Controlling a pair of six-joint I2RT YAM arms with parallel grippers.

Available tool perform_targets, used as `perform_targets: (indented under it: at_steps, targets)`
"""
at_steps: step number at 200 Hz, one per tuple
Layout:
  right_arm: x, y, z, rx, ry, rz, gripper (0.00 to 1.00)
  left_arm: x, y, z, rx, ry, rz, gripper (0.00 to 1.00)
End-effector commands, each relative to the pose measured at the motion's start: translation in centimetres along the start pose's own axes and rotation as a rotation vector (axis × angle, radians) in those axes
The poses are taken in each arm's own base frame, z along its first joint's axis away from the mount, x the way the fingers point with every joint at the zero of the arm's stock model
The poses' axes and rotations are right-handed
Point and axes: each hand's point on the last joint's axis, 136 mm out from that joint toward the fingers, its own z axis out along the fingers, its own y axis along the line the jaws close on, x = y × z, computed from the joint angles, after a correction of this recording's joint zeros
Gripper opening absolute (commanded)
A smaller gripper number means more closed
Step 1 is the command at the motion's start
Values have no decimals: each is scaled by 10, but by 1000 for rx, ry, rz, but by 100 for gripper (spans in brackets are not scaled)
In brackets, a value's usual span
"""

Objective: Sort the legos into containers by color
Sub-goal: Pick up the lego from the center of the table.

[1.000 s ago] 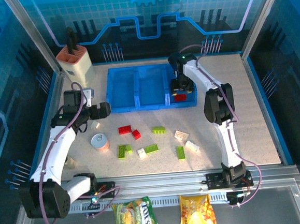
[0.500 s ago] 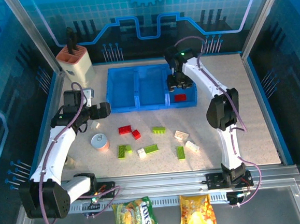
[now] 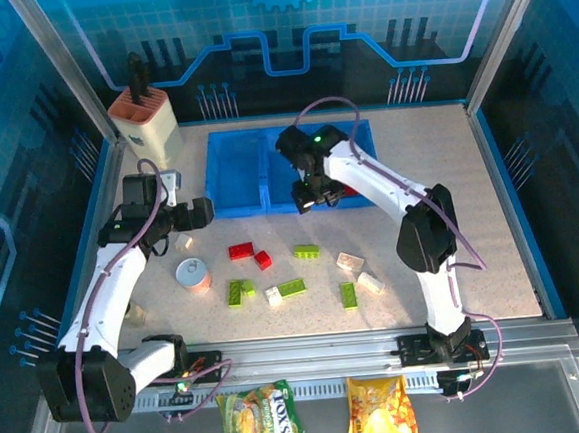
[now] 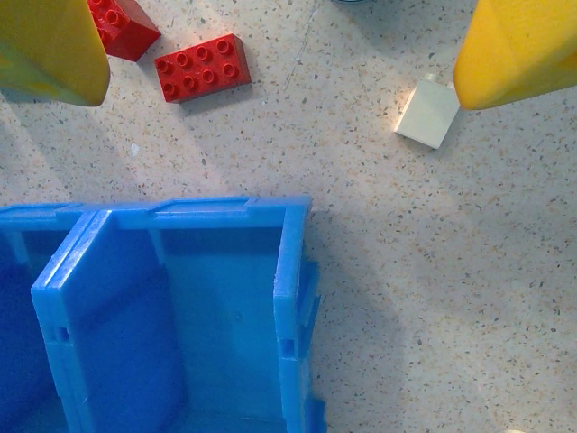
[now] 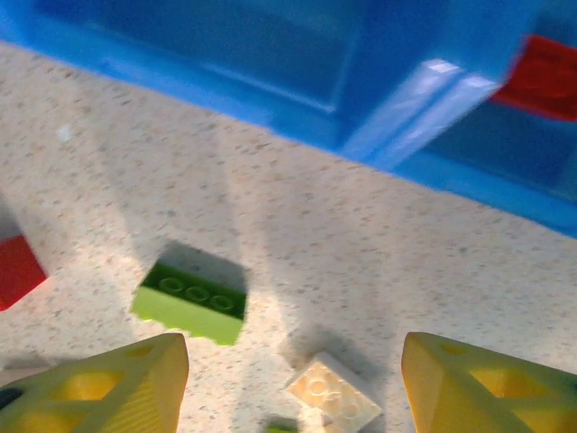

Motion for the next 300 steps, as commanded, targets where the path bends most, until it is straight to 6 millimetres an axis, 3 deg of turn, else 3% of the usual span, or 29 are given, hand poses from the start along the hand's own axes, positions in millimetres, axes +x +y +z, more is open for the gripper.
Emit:
perform_targets:
  at_steps: [1,78,105,146,149,232,300]
  targets:
    - [10,29,-7,-38,-8,-19,65,1,1,-2,1,-8,7,99]
    - [24,127,13,-108,13,-113,62,1,2,-2,-7,-6,10,99]
    - [28,149,22,-103,27,-137,61,1,3,-2,-8,-5,9,99]
    - [31,163,29,-96,29,-146,59,1,2,-2,-8,-6,10,99]
    - [34,165,41,-82,50,-150,59,1,2,-2,-7,-6,10,99]
    - [46,175,81,-50,113,-170,56,1,2,-2,-5,-2,8,99]
    - [47,176,90,-50,122,-175,45,1,2,-2,-6,-4,7,99]
